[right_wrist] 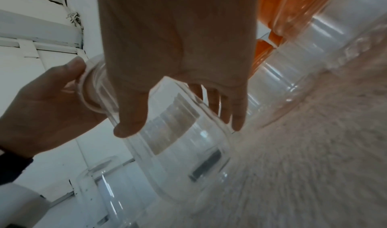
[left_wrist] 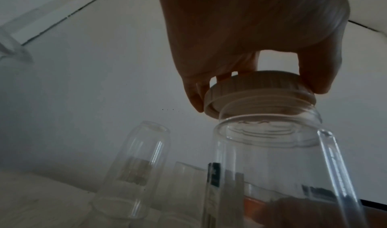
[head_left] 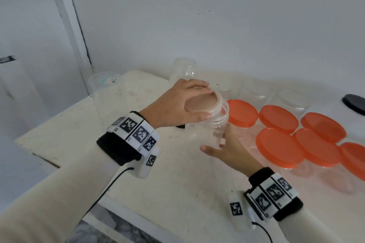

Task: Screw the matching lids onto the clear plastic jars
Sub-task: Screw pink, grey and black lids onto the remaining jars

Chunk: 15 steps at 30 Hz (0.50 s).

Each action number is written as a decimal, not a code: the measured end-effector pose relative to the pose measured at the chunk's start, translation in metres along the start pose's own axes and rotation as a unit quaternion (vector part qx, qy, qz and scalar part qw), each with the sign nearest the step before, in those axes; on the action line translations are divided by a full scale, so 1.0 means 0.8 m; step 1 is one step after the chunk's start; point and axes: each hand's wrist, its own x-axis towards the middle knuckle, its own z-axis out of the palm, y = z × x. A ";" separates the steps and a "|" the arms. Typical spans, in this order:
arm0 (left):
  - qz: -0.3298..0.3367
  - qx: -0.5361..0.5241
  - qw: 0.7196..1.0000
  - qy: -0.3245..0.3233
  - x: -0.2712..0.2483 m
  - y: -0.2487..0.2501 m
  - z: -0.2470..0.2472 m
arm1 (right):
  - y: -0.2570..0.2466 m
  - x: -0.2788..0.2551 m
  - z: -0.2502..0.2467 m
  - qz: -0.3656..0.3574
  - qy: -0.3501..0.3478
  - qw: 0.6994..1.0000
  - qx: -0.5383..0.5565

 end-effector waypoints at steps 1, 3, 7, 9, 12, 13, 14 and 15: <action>0.003 0.004 1.000 -0.008 0.002 0.002 0.002 | 0.000 -0.001 -0.001 -0.005 0.012 1.000 -0.003; 0.011 0.010 1.000 -0.016 0.006 0.006 0.004 | 0.001 -0.002 -0.003 -0.017 0.026 0.999 0.016; 0.028 0.024 0.999 -0.033 0.014 0.016 0.007 | 0.004 -0.001 -0.004 -0.026 0.035 0.997 0.057; 0.030 0.031 0.998 -0.043 0.018 0.019 0.009 | 0.005 0.000 -0.003 -0.035 0.040 0.998 0.045; 0.027 0.054 0.996 -0.068 0.023 0.019 0.011 | 0.003 -0.001 -0.002 -0.045 0.037 0.998 0.037; 0.026 0.060 0.995 -0.073 0.024 0.018 0.012 | 0.003 -0.001 -0.002 -0.046 0.035 0.998 0.036; 0.026 0.061 0.995 -0.075 0.025 0.017 0.012 | 0.002 -0.001 -0.002 -0.046 0.035 0.998 0.034; 0.027 0.060 0.995 -0.075 0.026 0.016 0.012 | 0.002 -0.001 -0.002 -0.047 0.034 0.998 0.030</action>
